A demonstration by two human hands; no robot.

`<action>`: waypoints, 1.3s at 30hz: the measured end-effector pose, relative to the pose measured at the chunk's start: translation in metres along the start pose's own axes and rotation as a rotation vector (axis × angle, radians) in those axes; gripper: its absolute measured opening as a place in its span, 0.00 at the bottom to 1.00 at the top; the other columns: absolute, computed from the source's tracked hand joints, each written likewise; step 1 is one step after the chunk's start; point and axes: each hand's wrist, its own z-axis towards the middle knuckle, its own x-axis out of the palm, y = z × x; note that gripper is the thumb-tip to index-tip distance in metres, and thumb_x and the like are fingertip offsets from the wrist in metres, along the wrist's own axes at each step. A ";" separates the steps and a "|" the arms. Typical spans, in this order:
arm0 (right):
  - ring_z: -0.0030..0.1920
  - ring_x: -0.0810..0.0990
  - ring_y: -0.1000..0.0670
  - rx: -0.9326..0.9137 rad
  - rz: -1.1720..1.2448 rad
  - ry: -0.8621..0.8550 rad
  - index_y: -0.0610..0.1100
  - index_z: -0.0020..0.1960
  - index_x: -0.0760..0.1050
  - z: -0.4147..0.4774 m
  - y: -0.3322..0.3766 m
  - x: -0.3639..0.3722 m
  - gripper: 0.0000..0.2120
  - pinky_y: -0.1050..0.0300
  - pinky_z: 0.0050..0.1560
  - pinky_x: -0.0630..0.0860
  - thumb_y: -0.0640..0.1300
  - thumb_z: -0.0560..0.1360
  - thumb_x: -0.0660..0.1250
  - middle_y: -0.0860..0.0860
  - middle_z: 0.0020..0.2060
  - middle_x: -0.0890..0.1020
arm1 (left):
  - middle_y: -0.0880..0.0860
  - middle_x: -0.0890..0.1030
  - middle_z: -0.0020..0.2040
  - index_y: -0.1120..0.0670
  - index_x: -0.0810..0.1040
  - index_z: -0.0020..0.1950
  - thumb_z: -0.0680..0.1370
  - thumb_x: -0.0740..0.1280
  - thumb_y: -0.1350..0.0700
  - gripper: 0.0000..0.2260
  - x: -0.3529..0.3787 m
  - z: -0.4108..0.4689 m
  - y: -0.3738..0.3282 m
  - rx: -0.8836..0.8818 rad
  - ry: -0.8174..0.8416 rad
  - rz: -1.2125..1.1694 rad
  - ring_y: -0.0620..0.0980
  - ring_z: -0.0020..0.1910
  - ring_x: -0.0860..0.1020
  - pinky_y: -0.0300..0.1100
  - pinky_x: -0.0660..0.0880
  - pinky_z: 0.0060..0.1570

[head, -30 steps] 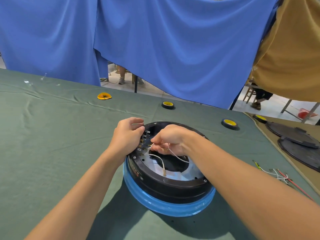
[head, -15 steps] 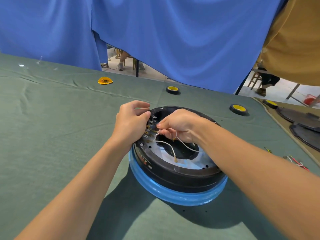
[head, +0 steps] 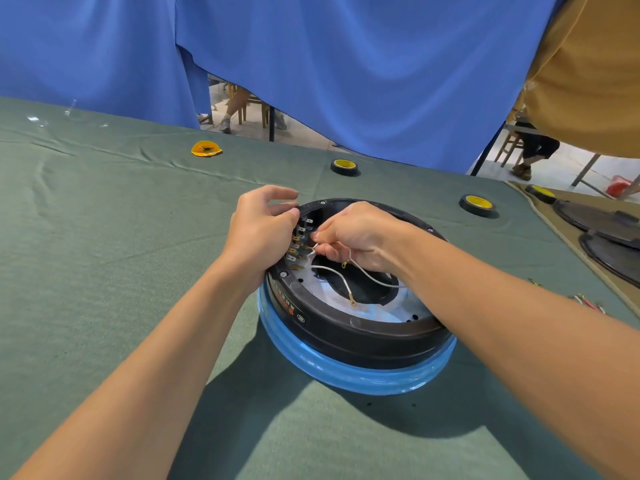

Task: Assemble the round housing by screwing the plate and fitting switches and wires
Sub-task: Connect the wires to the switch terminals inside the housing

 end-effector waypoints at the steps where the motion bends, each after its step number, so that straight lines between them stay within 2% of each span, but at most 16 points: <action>1: 0.32 0.77 0.51 0.001 0.014 0.005 0.31 0.47 0.76 0.000 0.000 -0.001 0.04 0.67 0.27 0.77 0.27 0.76 0.63 0.41 0.40 0.77 | 0.54 0.83 0.56 0.52 0.80 0.60 0.79 0.66 0.63 0.12 0.000 0.000 0.000 0.000 0.001 0.000 0.55 0.55 0.82 0.57 0.79 0.57; 4: 0.36 0.78 0.47 0.002 0.086 0.007 0.28 0.52 0.74 0.002 0.000 -0.004 0.06 0.65 0.27 0.78 0.25 0.77 0.61 0.39 0.46 0.74 | 0.54 0.83 0.56 0.52 0.80 0.60 0.79 0.66 0.63 0.12 0.000 0.000 0.000 0.000 0.001 -0.003 0.55 0.55 0.82 0.57 0.78 0.58; 8: 0.36 0.79 0.48 -0.016 -0.042 -0.006 0.32 0.43 0.76 0.004 0.003 -0.004 0.07 0.65 0.27 0.77 0.25 0.76 0.61 0.40 0.43 0.77 | 0.54 0.83 0.56 0.52 0.78 0.62 0.79 0.66 0.63 0.14 0.000 0.000 0.001 -0.014 0.000 -0.019 0.56 0.55 0.82 0.57 0.78 0.57; 11: 0.32 0.79 0.51 -0.033 -0.126 -0.024 0.33 0.41 0.76 0.004 0.005 -0.004 0.08 0.66 0.26 0.75 0.25 0.76 0.62 0.41 0.41 0.78 | 0.53 0.83 0.57 0.51 0.75 0.65 0.79 0.66 0.62 0.16 0.001 0.001 0.002 -0.020 -0.014 -0.031 0.56 0.55 0.81 0.58 0.78 0.57; 14: 0.32 0.78 0.51 -0.032 -0.108 -0.051 0.30 0.48 0.76 0.005 0.003 0.001 0.06 0.66 0.26 0.75 0.26 0.77 0.61 0.41 0.40 0.77 | 0.52 0.82 0.56 0.49 0.73 0.67 0.78 0.66 0.61 0.18 0.002 0.002 0.003 -0.026 -0.026 -0.032 0.57 0.55 0.81 0.59 0.77 0.58; 17: 0.31 0.77 0.51 -0.015 -0.092 -0.070 0.29 0.56 0.75 0.007 0.006 0.005 0.10 0.65 0.27 0.78 0.27 0.77 0.59 0.41 0.41 0.77 | 0.53 0.82 0.57 0.48 0.71 0.68 0.78 0.66 0.60 0.19 0.002 0.003 0.003 -0.028 -0.026 -0.028 0.58 0.55 0.81 0.59 0.77 0.58; 20: 0.31 0.78 0.51 -0.011 -0.138 -0.048 0.29 0.56 0.76 0.005 0.010 0.003 0.09 0.65 0.30 0.79 0.27 0.78 0.60 0.41 0.42 0.77 | 0.52 0.82 0.57 0.48 0.71 0.68 0.78 0.67 0.60 0.20 0.002 0.003 0.002 -0.024 -0.031 -0.023 0.58 0.56 0.81 0.59 0.77 0.58; 23: 0.30 0.78 0.52 -0.040 -0.158 -0.032 0.31 0.51 0.76 0.001 0.010 0.002 0.06 0.65 0.28 0.77 0.27 0.78 0.61 0.41 0.39 0.77 | 0.52 0.82 0.57 0.49 0.72 0.69 0.78 0.67 0.60 0.19 0.001 0.003 0.002 -0.021 -0.037 -0.014 0.57 0.55 0.81 0.59 0.78 0.57; 25: 0.32 0.80 0.50 -0.076 -0.278 -0.064 0.34 0.50 0.78 0.000 0.009 0.002 0.04 0.62 0.33 0.80 0.31 0.77 0.65 0.42 0.39 0.79 | 0.52 0.82 0.57 0.49 0.72 0.69 0.79 0.67 0.60 0.19 0.001 0.002 0.001 -0.017 -0.038 -0.008 0.55 0.55 0.81 0.57 0.79 0.57; 27: 0.41 0.83 0.47 -0.199 -0.589 -0.179 0.40 0.48 0.81 0.000 0.006 0.000 0.02 0.54 0.45 0.82 0.36 0.75 0.70 0.44 0.43 0.82 | 0.51 0.82 0.56 0.49 0.73 0.68 0.79 0.67 0.61 0.18 0.001 0.001 0.001 -0.013 -0.040 -0.012 0.52 0.54 0.81 0.56 0.79 0.56; 29: 0.48 0.81 0.45 -0.364 -0.818 -0.295 0.47 0.43 0.80 -0.004 0.003 0.000 0.04 0.50 0.50 0.80 0.39 0.73 0.71 0.46 0.45 0.83 | 0.52 0.82 0.55 0.50 0.74 0.66 0.79 0.67 0.62 0.17 0.000 0.001 0.001 -0.008 -0.042 -0.017 0.51 0.53 0.82 0.56 0.80 0.55; 31: 0.49 0.80 0.45 -0.428 -0.893 -0.276 0.51 0.41 0.78 -0.010 0.001 0.001 0.05 0.48 0.51 0.79 0.42 0.73 0.70 0.47 0.46 0.82 | 0.53 0.82 0.57 0.51 0.75 0.65 0.79 0.67 0.62 0.16 0.000 0.000 0.000 -0.011 -0.033 -0.029 0.52 0.53 0.82 0.57 0.80 0.55; 34: 0.51 0.79 0.45 -0.456 -0.949 -0.222 0.52 0.43 0.79 -0.015 -0.001 0.002 0.03 0.49 0.53 0.77 0.45 0.74 0.70 0.49 0.47 0.83 | 0.55 0.82 0.59 0.51 0.76 0.64 0.79 0.67 0.63 0.15 -0.001 -0.001 -0.001 -0.006 -0.028 -0.034 0.53 0.52 0.82 0.56 0.81 0.53; 37: 0.53 0.76 0.48 -0.510 -1.035 -0.228 0.53 0.45 0.80 -0.014 -0.002 0.005 0.03 0.49 0.55 0.64 0.48 0.76 0.68 0.54 0.44 0.83 | 0.55 0.81 0.59 0.51 0.76 0.64 0.79 0.67 0.63 0.15 -0.001 -0.001 -0.001 0.006 -0.038 -0.027 0.52 0.52 0.82 0.53 0.81 0.50; 39: 0.53 0.73 0.49 -0.467 -1.029 -0.233 0.54 0.44 0.80 -0.013 -0.002 0.007 0.05 0.46 0.55 0.58 0.53 0.77 0.67 0.55 0.43 0.83 | 0.55 0.82 0.59 0.52 0.77 0.64 0.79 0.67 0.63 0.15 -0.001 -0.002 -0.001 0.004 -0.040 -0.033 0.53 0.52 0.82 0.54 0.82 0.49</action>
